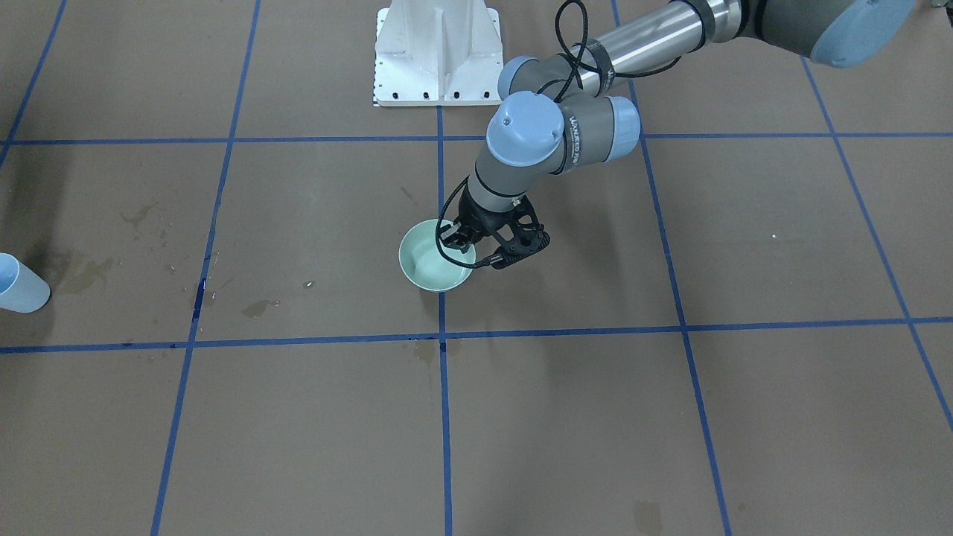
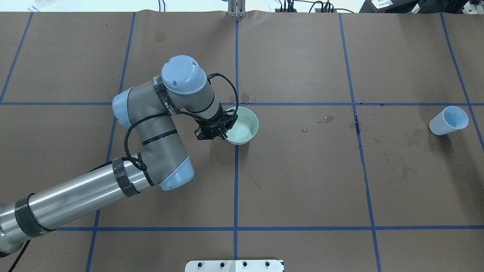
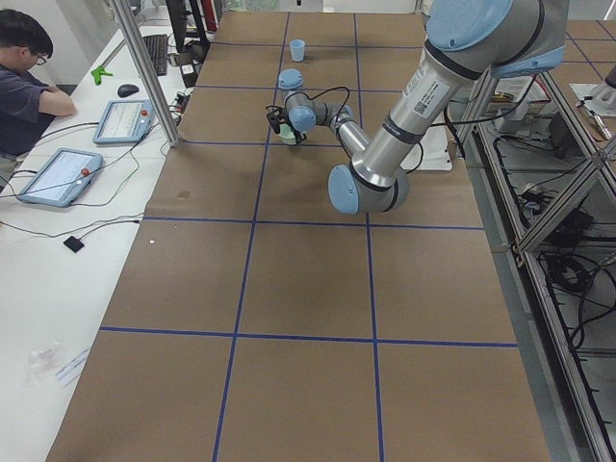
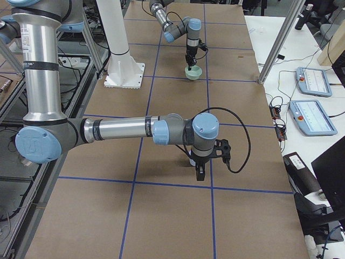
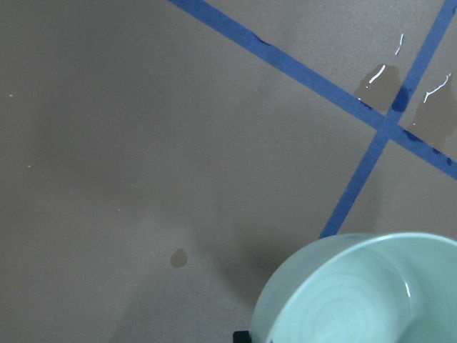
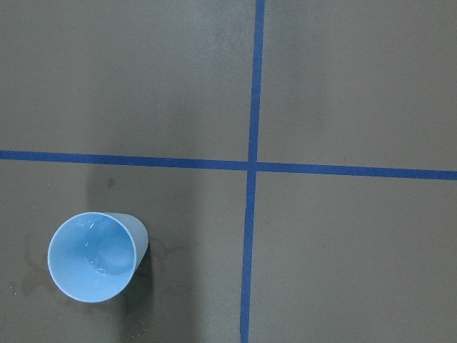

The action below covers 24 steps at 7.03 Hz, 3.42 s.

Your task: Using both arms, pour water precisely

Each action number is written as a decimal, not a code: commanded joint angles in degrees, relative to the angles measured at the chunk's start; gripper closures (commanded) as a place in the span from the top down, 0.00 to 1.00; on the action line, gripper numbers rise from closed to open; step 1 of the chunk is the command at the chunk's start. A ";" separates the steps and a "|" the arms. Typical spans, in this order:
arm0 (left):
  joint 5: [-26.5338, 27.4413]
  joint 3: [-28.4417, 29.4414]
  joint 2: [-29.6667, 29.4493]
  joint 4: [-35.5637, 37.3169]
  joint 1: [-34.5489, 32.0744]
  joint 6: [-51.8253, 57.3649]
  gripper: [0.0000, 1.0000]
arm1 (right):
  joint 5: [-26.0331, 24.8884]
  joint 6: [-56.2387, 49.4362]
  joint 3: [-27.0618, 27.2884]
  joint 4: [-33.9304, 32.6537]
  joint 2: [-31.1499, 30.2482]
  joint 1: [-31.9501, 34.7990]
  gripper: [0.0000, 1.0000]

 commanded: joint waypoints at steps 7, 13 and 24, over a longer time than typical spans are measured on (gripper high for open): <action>0.10 -3.54 -0.47 0.50 -3.15 1.13 1.00 | 0.10 -0.01 1.59 0.09 -0.64 -0.09 0.99; 0.45 -9.34 0.41 8.40 -5.71 1.13 1.00 | -16.35 39.72 17.58 28.54 -21.43 -13.13 1.00; 0.45 -9.44 1.29 8.50 -5.19 1.05 1.00 | -64.28 81.82 12.49 41.57 -23.62 -57.11 1.00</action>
